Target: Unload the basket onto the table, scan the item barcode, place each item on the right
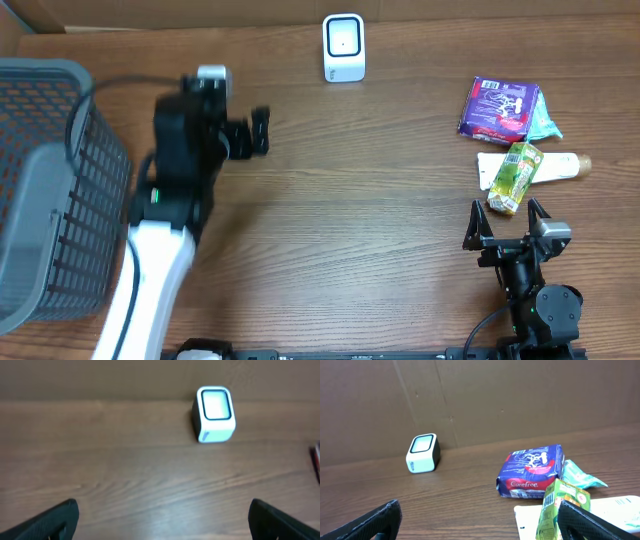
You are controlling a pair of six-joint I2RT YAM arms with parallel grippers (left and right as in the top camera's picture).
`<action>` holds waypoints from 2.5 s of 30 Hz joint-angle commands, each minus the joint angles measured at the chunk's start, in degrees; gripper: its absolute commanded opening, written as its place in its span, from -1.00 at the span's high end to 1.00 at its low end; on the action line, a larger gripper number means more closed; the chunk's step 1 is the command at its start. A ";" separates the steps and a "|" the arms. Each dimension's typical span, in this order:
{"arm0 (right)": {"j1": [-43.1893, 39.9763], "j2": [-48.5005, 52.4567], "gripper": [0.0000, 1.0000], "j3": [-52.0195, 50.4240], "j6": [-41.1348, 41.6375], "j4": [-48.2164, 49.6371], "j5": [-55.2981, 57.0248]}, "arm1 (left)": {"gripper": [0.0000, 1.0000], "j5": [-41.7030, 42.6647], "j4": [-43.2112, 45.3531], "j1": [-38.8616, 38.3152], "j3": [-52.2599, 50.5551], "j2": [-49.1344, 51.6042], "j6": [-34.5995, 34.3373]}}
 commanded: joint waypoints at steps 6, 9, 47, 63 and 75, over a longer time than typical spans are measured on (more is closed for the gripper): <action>0.37 -0.68 -1.00 -0.59 0.28 0.15 0.11 | -0.99 4.15 12.87 6.73 -26.05 -22.62 6.29; 0.37 -0.68 -1.00 -0.59 0.28 0.15 0.11 | -0.99 5.70 19.74 8.66 -35.41 -30.77 6.29; 0.37 -0.68 -1.00 -0.59 0.28 0.15 0.11 | -0.99 5.60 15.28 11.02 -57.29 -68.96 16.09; 0.37 -0.68 -1.00 -0.59 0.28 0.15 0.11 | -0.99 5.57 15.28 11.02 -57.29 -68.96 16.09; 0.37 -0.68 -1.00 -0.59 0.28 0.15 0.13 | -0.99 5.60 15.28 11.02 -57.29 -68.96 16.09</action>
